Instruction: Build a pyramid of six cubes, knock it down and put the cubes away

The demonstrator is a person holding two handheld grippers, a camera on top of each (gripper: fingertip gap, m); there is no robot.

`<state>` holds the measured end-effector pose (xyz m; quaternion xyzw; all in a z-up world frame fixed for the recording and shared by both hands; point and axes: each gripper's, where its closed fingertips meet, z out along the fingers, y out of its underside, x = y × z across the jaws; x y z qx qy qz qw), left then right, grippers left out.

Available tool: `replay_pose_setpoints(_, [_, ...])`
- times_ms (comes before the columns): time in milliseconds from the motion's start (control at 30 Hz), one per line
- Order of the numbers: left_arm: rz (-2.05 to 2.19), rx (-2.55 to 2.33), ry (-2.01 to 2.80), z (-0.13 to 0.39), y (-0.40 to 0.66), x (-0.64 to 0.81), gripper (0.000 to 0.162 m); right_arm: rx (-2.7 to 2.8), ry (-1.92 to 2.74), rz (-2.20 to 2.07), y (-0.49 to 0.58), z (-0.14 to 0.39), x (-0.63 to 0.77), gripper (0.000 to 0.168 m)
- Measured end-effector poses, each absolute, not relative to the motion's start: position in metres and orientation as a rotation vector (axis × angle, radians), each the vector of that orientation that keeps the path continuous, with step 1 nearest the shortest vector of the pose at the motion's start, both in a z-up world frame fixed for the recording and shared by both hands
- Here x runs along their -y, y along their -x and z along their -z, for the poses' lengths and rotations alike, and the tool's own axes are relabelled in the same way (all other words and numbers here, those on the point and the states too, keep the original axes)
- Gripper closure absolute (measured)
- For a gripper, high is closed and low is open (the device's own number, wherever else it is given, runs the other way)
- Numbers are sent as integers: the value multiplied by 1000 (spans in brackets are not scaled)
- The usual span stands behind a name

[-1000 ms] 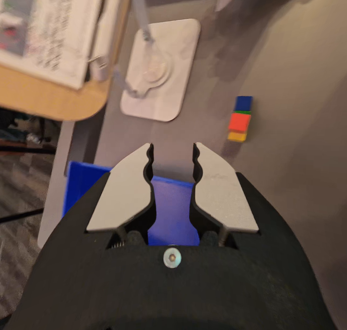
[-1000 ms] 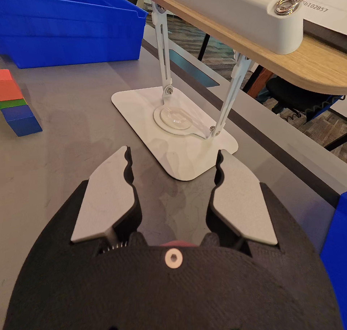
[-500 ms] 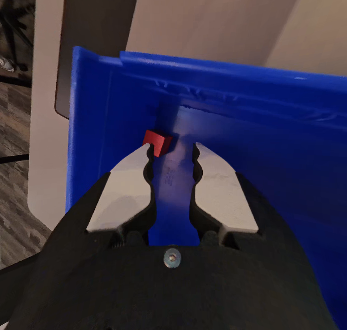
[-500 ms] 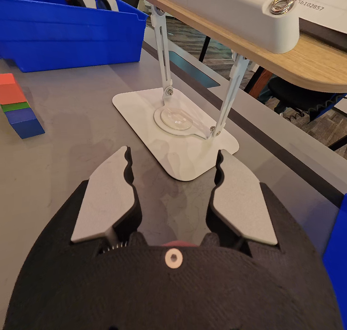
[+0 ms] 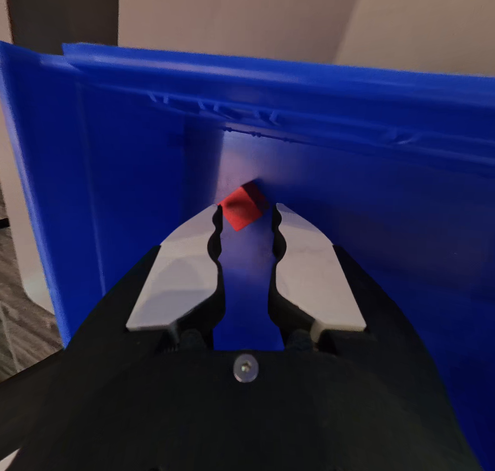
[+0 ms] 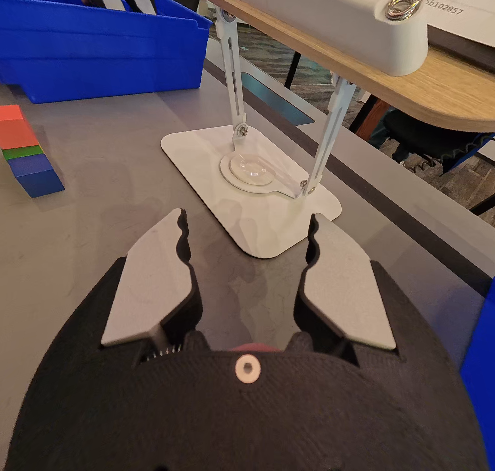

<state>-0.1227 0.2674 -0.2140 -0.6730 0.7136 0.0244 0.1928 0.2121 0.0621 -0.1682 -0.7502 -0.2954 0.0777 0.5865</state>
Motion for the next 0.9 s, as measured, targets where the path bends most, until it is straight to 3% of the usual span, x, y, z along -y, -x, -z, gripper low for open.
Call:
replay_pose_setpoints(167, [-101,-2057,1856,217,129,-271,113,696,1750,-175,-211,169,-62,82])
replay_pose_setpoints(567, [-84,-2159,1968,230,135,-258,132,694,1747,-181,-211,168,-62,82])
replay_pose_setpoints(800, [-121,-2116,2000,231,138,-257,115,694,1748,-182,-211,169,-62,82])
replay_pose_setpoints(900, [-102,-2109,2003,232,135,-256,132,692,1747,-183,-212,168,-62,82])
